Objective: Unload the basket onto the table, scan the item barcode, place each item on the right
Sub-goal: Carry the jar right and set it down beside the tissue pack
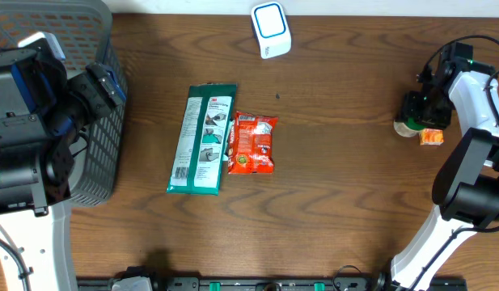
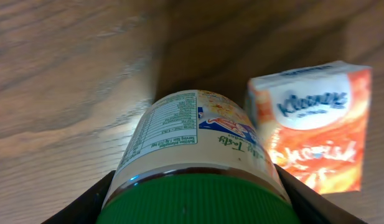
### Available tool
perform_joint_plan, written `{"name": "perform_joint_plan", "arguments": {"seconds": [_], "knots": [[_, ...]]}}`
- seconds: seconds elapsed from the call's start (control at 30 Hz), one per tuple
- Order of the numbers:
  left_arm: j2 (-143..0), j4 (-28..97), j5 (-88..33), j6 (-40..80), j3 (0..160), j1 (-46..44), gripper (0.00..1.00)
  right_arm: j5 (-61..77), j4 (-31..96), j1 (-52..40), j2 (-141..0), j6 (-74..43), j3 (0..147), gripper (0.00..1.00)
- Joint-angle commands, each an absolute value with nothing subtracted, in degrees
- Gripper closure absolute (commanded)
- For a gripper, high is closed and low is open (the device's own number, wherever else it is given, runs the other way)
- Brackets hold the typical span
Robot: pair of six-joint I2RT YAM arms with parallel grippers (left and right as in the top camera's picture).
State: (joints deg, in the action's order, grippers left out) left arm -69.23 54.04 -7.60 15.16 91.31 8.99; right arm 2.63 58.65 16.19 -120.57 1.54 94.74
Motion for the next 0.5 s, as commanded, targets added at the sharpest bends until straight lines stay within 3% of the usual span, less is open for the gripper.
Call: {"name": "perform_joint_plan", "arguments": {"seconds": [0.0,0.2,0.47], "knots": [[-69.2,54.2,-7.9,14.7,91.3,9.2,0.15,5.6,58.4,16.1,-120.1,2.6,94.7,0.95],[-69.2,54.2,-7.9,14.7,91.3,9.2,0.15,-1.7,56.9,16.4,-120.1,2.3,93.5,0.99],[-69.2,54.2,-7.9,14.7,91.3,9.2,0.15,-0.9,56.1,16.5,-120.1,2.2,93.5,0.91]]}}
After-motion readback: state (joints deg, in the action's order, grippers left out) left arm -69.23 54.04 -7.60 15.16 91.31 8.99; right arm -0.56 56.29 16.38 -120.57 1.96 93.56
